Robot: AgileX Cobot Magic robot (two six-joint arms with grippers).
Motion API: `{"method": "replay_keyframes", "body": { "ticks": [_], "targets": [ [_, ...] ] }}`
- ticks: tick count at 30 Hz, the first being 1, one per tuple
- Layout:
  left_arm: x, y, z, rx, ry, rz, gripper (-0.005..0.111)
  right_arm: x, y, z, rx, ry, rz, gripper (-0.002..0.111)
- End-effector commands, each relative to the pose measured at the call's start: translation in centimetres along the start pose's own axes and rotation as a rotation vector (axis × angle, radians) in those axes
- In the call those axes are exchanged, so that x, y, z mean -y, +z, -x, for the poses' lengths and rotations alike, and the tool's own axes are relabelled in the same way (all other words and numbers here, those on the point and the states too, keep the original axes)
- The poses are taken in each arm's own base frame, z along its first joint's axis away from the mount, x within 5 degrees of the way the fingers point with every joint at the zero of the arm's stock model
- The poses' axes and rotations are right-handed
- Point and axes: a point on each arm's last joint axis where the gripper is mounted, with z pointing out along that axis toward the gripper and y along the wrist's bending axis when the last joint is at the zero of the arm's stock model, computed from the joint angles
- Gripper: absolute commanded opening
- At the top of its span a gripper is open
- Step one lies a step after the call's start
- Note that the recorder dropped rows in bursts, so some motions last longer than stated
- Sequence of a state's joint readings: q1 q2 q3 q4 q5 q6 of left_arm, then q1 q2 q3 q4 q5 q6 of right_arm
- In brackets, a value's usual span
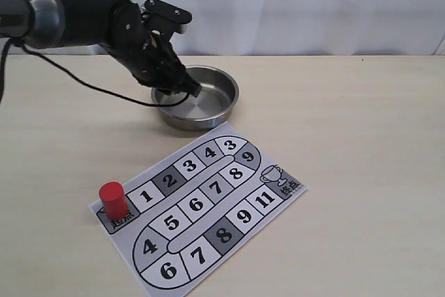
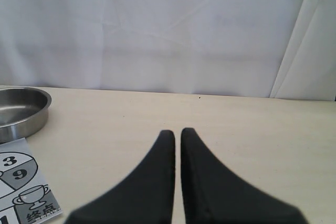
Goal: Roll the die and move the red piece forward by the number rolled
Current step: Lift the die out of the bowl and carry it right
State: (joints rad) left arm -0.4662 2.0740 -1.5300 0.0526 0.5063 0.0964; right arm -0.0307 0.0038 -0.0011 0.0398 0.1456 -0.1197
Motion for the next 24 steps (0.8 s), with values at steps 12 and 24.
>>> {"method": "replay_keyframes", "body": {
  "ticks": [12,24],
  "targets": [
    [0.5,-1.4,-6.6,0.006,-0.023,0.035,0.0,0.0,0.0,0.0,0.008,-0.002,-0.003,0.004],
    [6.9,-1.6,-5.1,0.132,-0.002,-0.088,0.018,0.0,0.0,0.0,0.008,-0.002,-0.003,0.004]
  ]
}}
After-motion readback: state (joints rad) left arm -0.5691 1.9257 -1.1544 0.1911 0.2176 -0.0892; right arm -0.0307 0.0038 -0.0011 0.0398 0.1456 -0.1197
